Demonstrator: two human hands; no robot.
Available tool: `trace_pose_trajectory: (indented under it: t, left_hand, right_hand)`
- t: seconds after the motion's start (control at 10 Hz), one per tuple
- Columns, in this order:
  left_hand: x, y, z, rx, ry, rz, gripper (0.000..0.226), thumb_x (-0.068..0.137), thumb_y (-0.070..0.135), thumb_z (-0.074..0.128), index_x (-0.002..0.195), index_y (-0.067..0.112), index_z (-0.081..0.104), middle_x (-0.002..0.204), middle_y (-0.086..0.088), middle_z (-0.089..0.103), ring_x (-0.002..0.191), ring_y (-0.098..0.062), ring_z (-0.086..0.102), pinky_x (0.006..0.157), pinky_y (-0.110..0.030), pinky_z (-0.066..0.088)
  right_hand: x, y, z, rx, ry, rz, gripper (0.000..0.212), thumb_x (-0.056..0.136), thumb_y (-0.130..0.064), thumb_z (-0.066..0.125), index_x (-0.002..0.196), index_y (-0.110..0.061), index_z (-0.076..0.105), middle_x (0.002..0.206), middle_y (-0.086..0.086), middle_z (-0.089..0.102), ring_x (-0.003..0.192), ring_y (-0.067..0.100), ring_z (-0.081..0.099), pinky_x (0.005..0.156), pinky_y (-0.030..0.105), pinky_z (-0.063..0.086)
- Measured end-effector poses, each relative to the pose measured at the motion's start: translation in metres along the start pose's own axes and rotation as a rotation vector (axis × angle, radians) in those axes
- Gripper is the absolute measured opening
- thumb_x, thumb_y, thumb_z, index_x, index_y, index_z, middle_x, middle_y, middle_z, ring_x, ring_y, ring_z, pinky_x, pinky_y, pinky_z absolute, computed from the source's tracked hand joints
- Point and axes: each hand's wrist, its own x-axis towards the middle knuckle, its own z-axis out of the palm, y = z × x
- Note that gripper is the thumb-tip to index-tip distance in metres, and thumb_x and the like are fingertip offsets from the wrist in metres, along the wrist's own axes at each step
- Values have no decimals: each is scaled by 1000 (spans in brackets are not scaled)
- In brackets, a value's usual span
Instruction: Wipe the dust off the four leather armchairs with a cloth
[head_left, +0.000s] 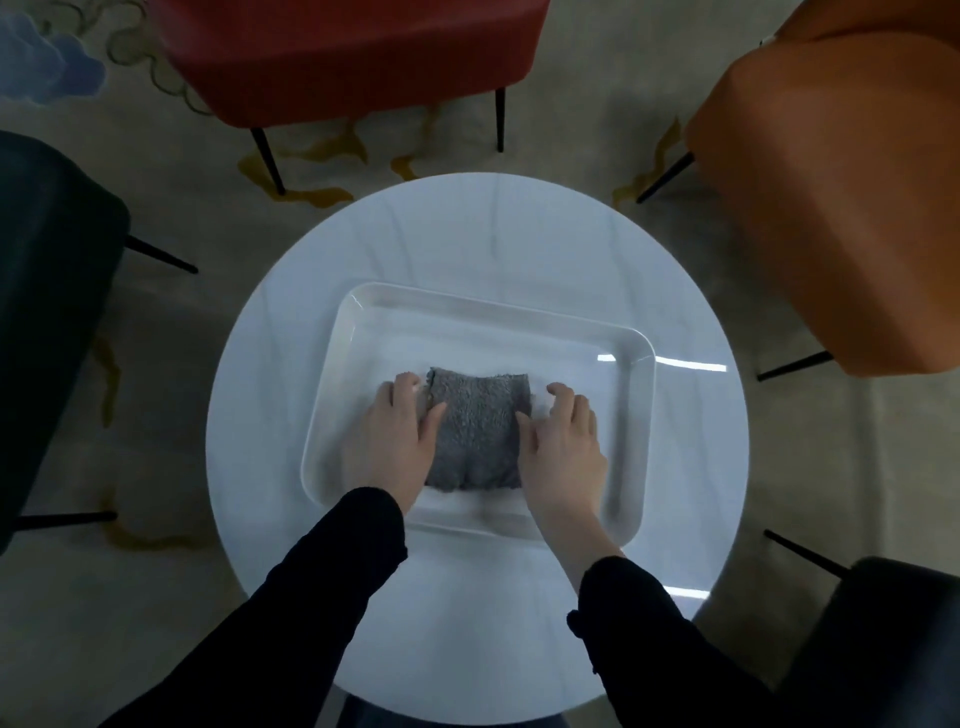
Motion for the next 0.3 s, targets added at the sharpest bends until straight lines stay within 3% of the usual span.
trace_pose_trajectory:
  t: [0.1, 0.2, 0.3]
  left_hand:
    - [-7, -7, 5, 177, 41, 307, 62, 92, 51, 43, 136, 9, 45, 127, -12, 54, 112, -32, 52, 83, -43, 48]
    - [-11, -16, 14, 327, -110, 501, 86, 84, 66, 35, 146, 7, 40, 154, -8, 35, 142, -28, 30, 111, -44, 27]
    - [-7, -17, 15, 377, -215, 473, 96, 78, 74, 29, 144, 6, 45, 154, -8, 37, 142, -29, 26, 112, -47, 21]
  right_hand:
    - [-2, 12, 5, -132, 77, -355, 48, 87, -20, 59, 134, -13, 49, 132, 11, 51, 115, 30, 50, 82, 43, 49]
    - [-5, 24, 4, -312, -66, -524, 58, 90, -36, 48, 143, -11, 41, 151, 5, 36, 137, 24, 35, 101, 46, 41]
    - [-2, 31, 0, -383, -144, -496, 71, 88, -50, 50, 144, -7, 38, 151, 5, 35, 139, 27, 33, 106, 51, 37]
